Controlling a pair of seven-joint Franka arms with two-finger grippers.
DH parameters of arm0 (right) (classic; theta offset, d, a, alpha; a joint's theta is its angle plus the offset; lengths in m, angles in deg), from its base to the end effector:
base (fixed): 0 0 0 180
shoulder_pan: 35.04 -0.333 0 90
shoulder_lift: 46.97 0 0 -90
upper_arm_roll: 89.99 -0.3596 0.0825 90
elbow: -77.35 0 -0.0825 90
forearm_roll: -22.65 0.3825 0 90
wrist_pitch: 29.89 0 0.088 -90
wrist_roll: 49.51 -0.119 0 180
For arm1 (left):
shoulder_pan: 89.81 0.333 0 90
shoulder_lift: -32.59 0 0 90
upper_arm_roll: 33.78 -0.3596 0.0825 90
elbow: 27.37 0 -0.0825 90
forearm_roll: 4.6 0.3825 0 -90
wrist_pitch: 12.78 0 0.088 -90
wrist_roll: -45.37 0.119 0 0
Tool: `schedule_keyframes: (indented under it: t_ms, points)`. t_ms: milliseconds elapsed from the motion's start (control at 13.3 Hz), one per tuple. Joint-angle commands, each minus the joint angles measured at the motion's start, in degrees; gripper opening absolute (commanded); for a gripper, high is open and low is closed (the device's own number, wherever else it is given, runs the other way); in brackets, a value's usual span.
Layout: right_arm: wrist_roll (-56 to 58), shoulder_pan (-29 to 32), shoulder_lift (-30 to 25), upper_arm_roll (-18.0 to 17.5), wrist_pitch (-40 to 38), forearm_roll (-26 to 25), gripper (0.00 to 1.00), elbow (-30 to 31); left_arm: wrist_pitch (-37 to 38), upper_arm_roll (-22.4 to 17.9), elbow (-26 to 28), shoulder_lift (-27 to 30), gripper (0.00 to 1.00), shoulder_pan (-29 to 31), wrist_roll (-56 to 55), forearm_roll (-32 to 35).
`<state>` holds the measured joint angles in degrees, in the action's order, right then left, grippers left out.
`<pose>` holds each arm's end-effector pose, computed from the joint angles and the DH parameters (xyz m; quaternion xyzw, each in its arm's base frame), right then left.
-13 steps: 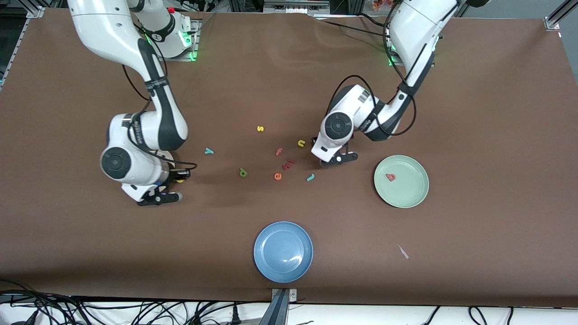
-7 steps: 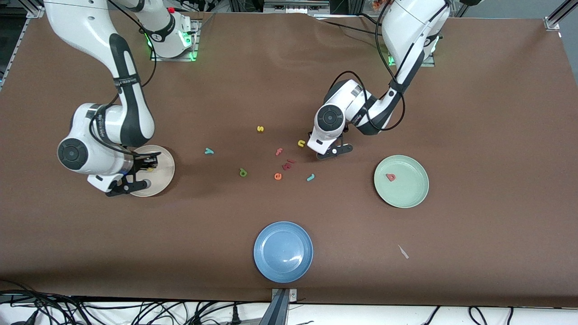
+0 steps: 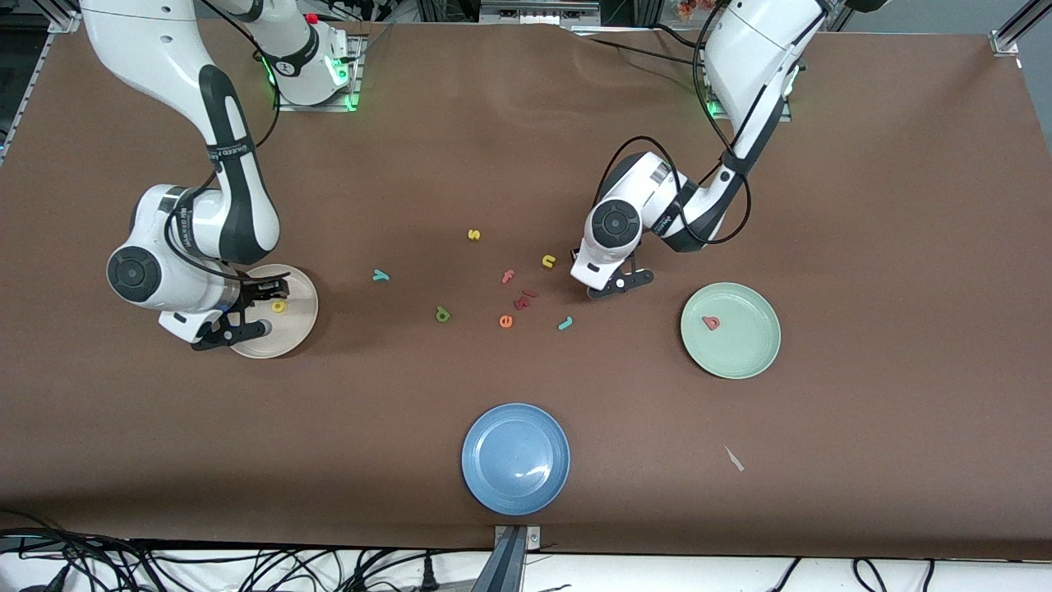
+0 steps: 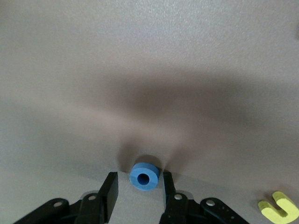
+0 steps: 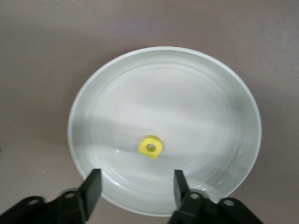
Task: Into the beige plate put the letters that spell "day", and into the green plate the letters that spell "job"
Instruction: 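Place the yellow letter on the white plate while the left gripper reaches, then carry the blue ring to the green plate while the right gripper reaches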
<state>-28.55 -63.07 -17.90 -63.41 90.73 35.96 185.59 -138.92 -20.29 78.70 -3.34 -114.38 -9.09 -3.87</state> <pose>0.6197 0.0475 0.2709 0.9841 0.1358 -0.1143 0.0002 0.5037 -0.3827 0.1962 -0.9781 -0.1492 0.1373 0.0477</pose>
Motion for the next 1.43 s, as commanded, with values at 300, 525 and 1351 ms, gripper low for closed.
schedule_keyframes:
  t_ms: [300, 525, 1351]
  points:
    - [5.29, -5.10, -3.49, -3.46, -6.63, -0.30, 1.00, -2.24, -1.91, 0.05, 0.89, -0.02, 0.13, 0.06, 0.50, -0.64]
    - [11.02, -7.38, -3.93, -4.60, -4.97, -0.65, 1.00, -1.45, -1.21, -0.04, 0.45, 0.68, 0.04, 0.14, 0.67, -0.64]
    - [28.84, -13.19, -7.71, -8.12, 20.71, -8.83, 1.00, 15.42, 18.75, -1.10, -10.10, 5.08, 0.03, 12.61, 26.92, 5.58]
